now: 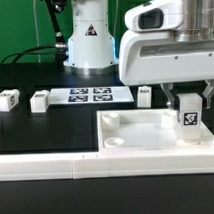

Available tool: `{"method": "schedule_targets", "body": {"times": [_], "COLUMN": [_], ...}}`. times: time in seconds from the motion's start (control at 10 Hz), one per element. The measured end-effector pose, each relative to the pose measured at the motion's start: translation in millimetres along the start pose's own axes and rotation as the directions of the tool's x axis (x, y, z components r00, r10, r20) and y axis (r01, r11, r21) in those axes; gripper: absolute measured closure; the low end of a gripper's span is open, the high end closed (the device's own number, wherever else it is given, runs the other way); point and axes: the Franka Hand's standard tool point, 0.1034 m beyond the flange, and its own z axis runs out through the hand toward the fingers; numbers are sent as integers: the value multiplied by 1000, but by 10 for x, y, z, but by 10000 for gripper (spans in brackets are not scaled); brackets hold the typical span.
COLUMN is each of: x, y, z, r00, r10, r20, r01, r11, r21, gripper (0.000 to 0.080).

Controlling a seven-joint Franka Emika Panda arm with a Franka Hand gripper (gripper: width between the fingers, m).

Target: Assemble square table

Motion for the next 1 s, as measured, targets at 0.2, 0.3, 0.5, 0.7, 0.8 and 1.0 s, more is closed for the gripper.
{"method": "schedule_targets", "body": {"times": [0.2, 0.3, 0.5, 0.7, 0.8, 1.0], "x": [2, 3, -2, -4, -2, -5], "y": [-14, -20, -25, -13, -14, -18], "z": [3, 5, 10, 11, 10, 11], "r00": [971, 937, 825, 740, 719, 722], "r10": [237, 350, 565, 673, 695, 692], "r20": [-9, -12, -20, 1, 4, 5], "r01": [-237, -350, -565, -673, -695, -692], "r11": [971, 937, 825, 740, 719, 722], "r21": [-2, 0, 2, 9, 11, 11], "gripper": [508, 508, 508, 508, 508, 500]}}
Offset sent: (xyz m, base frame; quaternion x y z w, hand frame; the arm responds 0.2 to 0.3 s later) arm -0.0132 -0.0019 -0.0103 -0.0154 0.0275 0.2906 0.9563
